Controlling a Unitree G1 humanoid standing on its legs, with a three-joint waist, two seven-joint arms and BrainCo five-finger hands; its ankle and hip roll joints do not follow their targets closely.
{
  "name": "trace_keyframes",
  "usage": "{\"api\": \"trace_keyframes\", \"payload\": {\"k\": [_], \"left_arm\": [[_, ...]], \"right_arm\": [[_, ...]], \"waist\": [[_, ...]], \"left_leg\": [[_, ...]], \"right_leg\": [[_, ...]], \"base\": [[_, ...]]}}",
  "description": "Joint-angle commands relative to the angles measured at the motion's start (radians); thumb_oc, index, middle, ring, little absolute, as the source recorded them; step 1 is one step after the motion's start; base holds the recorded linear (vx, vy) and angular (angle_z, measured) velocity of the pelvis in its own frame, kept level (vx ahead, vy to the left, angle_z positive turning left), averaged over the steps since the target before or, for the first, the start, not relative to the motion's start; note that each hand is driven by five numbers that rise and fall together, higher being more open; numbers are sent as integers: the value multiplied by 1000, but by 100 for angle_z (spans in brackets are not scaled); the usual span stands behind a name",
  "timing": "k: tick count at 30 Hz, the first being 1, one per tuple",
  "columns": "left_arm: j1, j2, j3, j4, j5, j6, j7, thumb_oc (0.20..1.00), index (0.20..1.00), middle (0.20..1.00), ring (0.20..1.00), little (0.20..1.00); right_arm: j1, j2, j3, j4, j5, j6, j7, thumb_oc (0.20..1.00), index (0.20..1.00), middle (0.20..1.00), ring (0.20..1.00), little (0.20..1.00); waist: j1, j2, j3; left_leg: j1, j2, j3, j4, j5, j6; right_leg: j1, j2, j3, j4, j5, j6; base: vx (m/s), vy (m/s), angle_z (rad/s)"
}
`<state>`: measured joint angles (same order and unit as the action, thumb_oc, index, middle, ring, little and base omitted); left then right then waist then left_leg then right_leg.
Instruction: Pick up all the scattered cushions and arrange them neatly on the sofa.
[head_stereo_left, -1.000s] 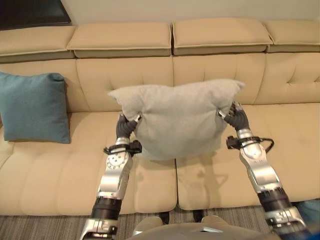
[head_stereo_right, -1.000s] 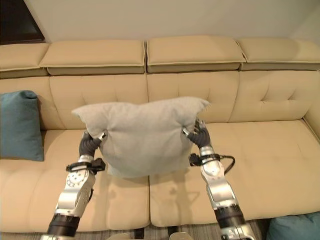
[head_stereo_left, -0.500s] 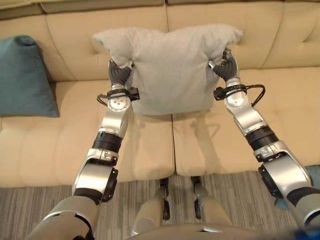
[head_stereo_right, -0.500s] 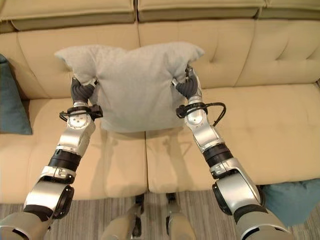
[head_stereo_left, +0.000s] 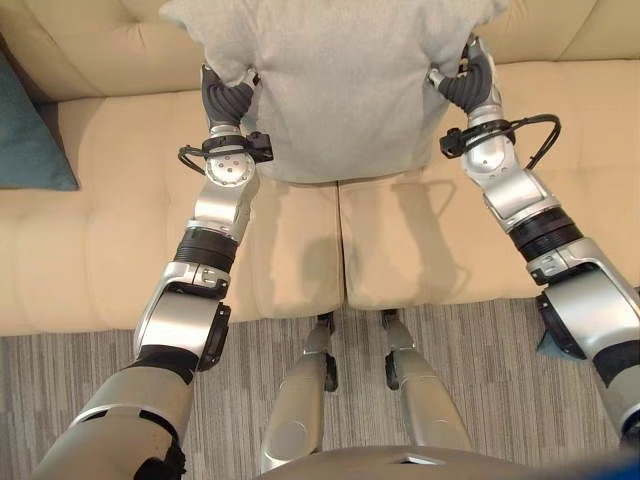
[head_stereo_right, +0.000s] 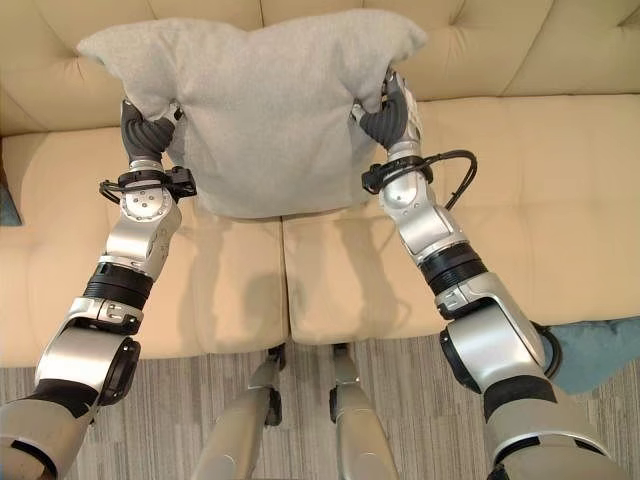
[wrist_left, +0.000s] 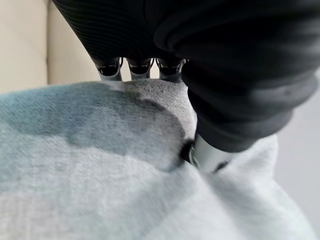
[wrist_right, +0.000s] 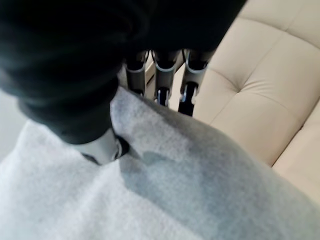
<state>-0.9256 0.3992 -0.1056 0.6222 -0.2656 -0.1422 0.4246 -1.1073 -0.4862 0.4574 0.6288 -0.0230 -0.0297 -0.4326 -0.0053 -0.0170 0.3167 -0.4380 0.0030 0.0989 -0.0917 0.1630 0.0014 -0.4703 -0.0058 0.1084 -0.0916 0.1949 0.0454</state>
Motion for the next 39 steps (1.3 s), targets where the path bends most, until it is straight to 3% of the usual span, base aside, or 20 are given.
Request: {"api": "trace_keyframes", "payload": {"k": [1, 2, 9, 10, 15, 16, 19, 22, 23, 24, 27, 28, 31, 33, 34, 39], "left_arm": [[-201, 23, -76, 78, -30, -83, -15, 1000, 1000, 1000, 1000, 1000], [-272, 73, -105, 199, -44, -75, -16, 1000, 1000, 1000, 1000, 1000], [-358, 208, -110, 389, -84, -75, -28, 1000, 1000, 1000, 1000, 1000], [-330, 238, -54, 383, -91, -73, -7, 1000, 1000, 1000, 1000, 1000], [-280, 264, -4, 366, -105, -74, 0, 1000, 1000, 1000, 1000, 1000], [-243, 295, 12, 348, -93, -68, -7, 1000, 1000, 1000, 1000, 1000], [-122, 324, 39, 244, -33, -45, -22, 1000, 1000, 1000, 1000, 1000], [83, 292, 108, 79, 11, -25, -55, 1000, 1000, 1000, 1000, 1000], [328, 195, 193, -102, 34, -11, -101, 1000, 1000, 1000, 1000, 1000], [460, 139, 205, -173, 57, 9, -136, 1000, 1000, 1000, 1000, 1000], [651, 58, 202, -198, 119, 44, -199, 1000, 1000, 1000, 1000, 1000], [744, 25, 209, -179, 139, 56, -226, 1000, 1000, 1000, 1000, 1000], [788, 15, 211, -167, 163, 61, -240, 1000, 1000, 1000, 1000, 1000], [881, -25, 219, -11, 201, 70, -271, 1000, 1000, 1000, 1000, 1000], [881, -25, 218, -10, 200, 69, -271, 1000, 1000, 1000, 1000, 1000], [893, -68, 151, 363, 260, 68, -285, 1000, 1000, 1000, 1000, 1000]], "right_arm": [[-211, -10, 71, 76, -22, -68, -12, 1000, 1000, 1000, 1000, 1000], [-247, -25, 102, 187, 9, -56, -17, 1000, 1000, 1000, 1000, 1000], [-276, -48, 12, 392, 161, -36, -60, 1000, 1000, 1000, 1000, 1000], [-227, -66, -86, 395, 207, -21, -88, 1000, 1000, 1000, 1000, 1000], [-159, -112, -139, 370, 211, -14, -91, 1000, 1000, 1000, 1000, 1000], [-109, -148, -164, 357, 216, -15, -78, 1000, 1000, 1000, 1000, 1000], [44, -150, -261, 281, 248, -15, -42, 1000, 1000, 1000, 1000, 1000], [236, -131, -355, 158, 243, -7, 14, 1000, 1000, 1000, 1000, 1000], [449, -98, -447, 37, 211, -1, 76, 1000, 1000, 1000, 1000, 1000], [564, -67, -476, -16, 186, -2, 121, 1000, 1000, 1000, 1000, 1000], [749, 8, -515, -62, 152, 0, 197, 1000, 1000, 1000, 1000, 1000], [835, 35, -544, -64, 134, 3, 228, 1000, 1000, 1000, 1000, 1000], [873, 47, -556, -49, 121, 3, 244, 1000, 1000, 1000, 1000, 1000], [961, 88, -556, 54, 77, 8, 294, 1000, 1000, 1000, 1000, 1000], [962, 88, -556, 54, 77, 7, 295, 1000, 1000, 1000, 1000, 1000], [985, 116, -445, 282, -1, -1, 330, 1000, 1000, 1000, 1000, 1000]], "waist": [[9, 0, -27], [11, -6, -2], [17, 8, 21], [16, 9, 23], [9, 5, 7], [6, 5, -1], [6, 7, -26], [6, 11, -54], [7, 13, -79], [5, 13, -99], [-2, 12, -134], [-7, 13, -149], [-10, 15, -159], [-24, 17, -193], [-24, 17, -193], [-47, 14, -242]], "left_leg": [[24, 7, -57, 4, -68, -63], [35, 7, -58, 4, -73, -64], [80, -2, -55, 4, -85, -59], [86, -5, -57, 4, -82, -57], [89, -6, -56, 4, -88, -55], [92, -5, -53, 4, -91, -54], [105, -6, -52, 4, -98, -51], [127, -8, -49, 4, -106, -47], [152, -8, -49, 4, -109, -43], [173, -8, -50, 4, -113, -40], [215, -3, -53, 4, -118, -36], [234, 0, -53, 4, -120, -35], [245, 2, -53, 4, -123, -35], [273, 9, -49, 4, -126, -36], [273, 9, -49, 4, -126, -36], [313, 22, -45, 4, -134, -42]], "right_leg": [[116, -43, -41, 4, -46, 28], [127, -40, -50, 4, -51, 28], [174, -42, -64, 4, -59, 17], [181, -42, -69, 4, -58, 16], [182, -40, -69, 4, -61, 16], [182, -39, -71, 4, -63, 17], [192, -38, -70, 4, -67, 17], [210, -35, -67, 4, -72, 16], [232, -35, -63, 4, -78, 17], [253, -34, -60, 4, -85, 18], [292, -37, -61, 4, -93, 19], [310, -37, -64, 4, -96, 18], [321, -37, -68, 4, -99, 19], [352, -37, -70, 4, -103, 19], [353, -37, -70, 4, -103, 19], [393, -35, -67, 4, -111, 14]], "base": [[-74, -70, 0], [-75, -61, -2], [-3, -14, 2], [0, 0, 0], [-12, 11, 9], [0, 0, 0], [11, 2, 0], [54, -5, -4], [75, -31, -7], [83, -45, 0], [36, -44, 9], [4, -33, 12], [3, -25, -2], [-13, -35, -1], [-12, -44, 5], [-2, -27, 0]]}}
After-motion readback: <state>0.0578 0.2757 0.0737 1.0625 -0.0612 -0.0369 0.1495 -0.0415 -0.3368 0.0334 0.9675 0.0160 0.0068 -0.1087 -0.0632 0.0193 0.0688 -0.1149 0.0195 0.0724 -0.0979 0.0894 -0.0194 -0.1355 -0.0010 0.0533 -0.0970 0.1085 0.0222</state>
